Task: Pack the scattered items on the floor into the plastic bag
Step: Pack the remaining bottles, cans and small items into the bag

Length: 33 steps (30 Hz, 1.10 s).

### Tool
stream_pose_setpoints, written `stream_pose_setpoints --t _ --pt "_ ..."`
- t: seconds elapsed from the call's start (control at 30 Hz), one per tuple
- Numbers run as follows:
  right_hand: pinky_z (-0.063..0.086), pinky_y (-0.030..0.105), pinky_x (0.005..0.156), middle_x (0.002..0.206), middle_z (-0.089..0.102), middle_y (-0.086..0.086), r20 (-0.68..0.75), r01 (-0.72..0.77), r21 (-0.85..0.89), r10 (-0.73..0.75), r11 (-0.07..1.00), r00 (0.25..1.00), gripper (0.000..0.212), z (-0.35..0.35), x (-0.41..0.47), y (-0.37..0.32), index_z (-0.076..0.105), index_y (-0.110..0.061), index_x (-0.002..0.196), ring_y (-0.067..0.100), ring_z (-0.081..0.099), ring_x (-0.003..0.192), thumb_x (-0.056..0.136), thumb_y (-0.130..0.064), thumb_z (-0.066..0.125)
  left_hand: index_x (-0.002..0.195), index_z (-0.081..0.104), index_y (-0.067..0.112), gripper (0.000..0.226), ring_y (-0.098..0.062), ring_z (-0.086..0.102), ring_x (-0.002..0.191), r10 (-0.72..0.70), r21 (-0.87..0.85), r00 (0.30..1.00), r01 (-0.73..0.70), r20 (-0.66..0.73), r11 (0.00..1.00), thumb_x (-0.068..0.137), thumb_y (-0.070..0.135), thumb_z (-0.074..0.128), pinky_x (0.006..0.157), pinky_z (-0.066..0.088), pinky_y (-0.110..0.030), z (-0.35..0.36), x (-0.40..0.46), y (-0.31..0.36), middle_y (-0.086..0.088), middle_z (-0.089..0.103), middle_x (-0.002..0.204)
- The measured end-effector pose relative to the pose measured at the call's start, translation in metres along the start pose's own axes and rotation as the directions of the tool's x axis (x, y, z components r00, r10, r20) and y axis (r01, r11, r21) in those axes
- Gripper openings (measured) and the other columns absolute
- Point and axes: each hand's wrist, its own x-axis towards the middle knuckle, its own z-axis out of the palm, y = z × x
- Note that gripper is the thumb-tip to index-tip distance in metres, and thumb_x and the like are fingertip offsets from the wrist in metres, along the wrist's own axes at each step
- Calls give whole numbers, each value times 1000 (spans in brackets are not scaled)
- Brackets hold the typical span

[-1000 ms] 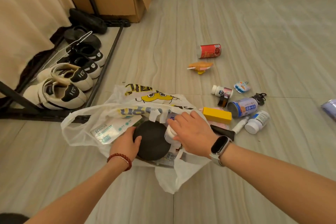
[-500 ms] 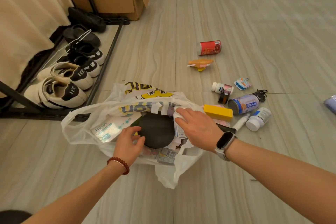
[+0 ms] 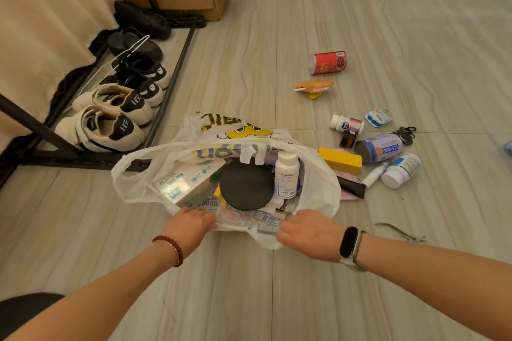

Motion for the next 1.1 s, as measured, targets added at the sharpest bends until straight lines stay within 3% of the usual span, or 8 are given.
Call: stream_pose_setpoints --t 0.1,0.17,0.27,0.37,0.53,0.7,0.9,1.1 --pt "39 32 63 100 62 9 66 -309 181 302 934 951 23 -24 -4 14 52 -12 106 27 59 87 86 -3 44 101 59 11 27 -29 62 91 -154 -200 983 132 -96 971 97 27 38 69 44 -34 -15 3 0 -9 65 102" --pt "38 31 60 98 63 7 -47 -405 282 434 870 900 25 -40 -8 26 52 -12 107 28 61 85 86 -3 42 97 60 9 36 -30 62 86 -196 -311 960 129 -198 942 96 33 34 66 47 -35 -36 1 2 -11 65 96" --pt "35 24 35 60 64 3 -474 -338 309 452 889 756 14 -73 -8 36 55 -15 85 23 57 43 75 -11 45 82 61 6 48 -30 63 65 -203 -403 860 -4 -468 915 86 40 27 56 51 -36 -76 1 -1 -12 66 76" --pt "35 23 32 57 63 4 -628 -190 360 388 913 675 16 -93 -11 34 54 -14 86 24 52 40 79 -13 40 78 55 11 29 -26 61 51 -109 -309 790 -105 -604 945 86 29 34 47 46 -28 -100 0 -5 -9 64 64" --pt "25 21 32 50 56 -5 -506 -140 45 143 989 851 18 -68 -38 25 54 -24 81 15 49 34 72 -17 40 77 40 28 36 -11 58 44 205 -124 870 -288 -448 950 97 43 16 37 41 -19 -67 -22 3 7 61 56" --pt "29 18 29 52 58 -4 -489 -106 65 124 992 863 13 -63 -46 40 57 -20 79 16 48 35 76 -18 44 73 47 27 35 -8 54 45 282 -94 843 -362 -458 927 94 43 23 41 36 -17 -73 -17 2 10 58 57" --pt "35 22 41 58 57 -6 -152 -12 71 23 997 988 30 -11 -54 25 56 -24 74 16 55 47 84 -35 31 92 61 21 48 -20 60 90 133 -7 991 -133 32 991 88 47 21 72 47 -33 -58 1 20 3 63 97" --pt "40 25 79 96 61 -4 -172 -39 103 56 994 983 33 -14 -86 29 54 -27 104 12 56 84 86 -48 37 81 65 18 29 -18 60 67 255 -7 868 -285 -427 959 85 33 40 59 44 -25 -86 20 54 0 64 77"
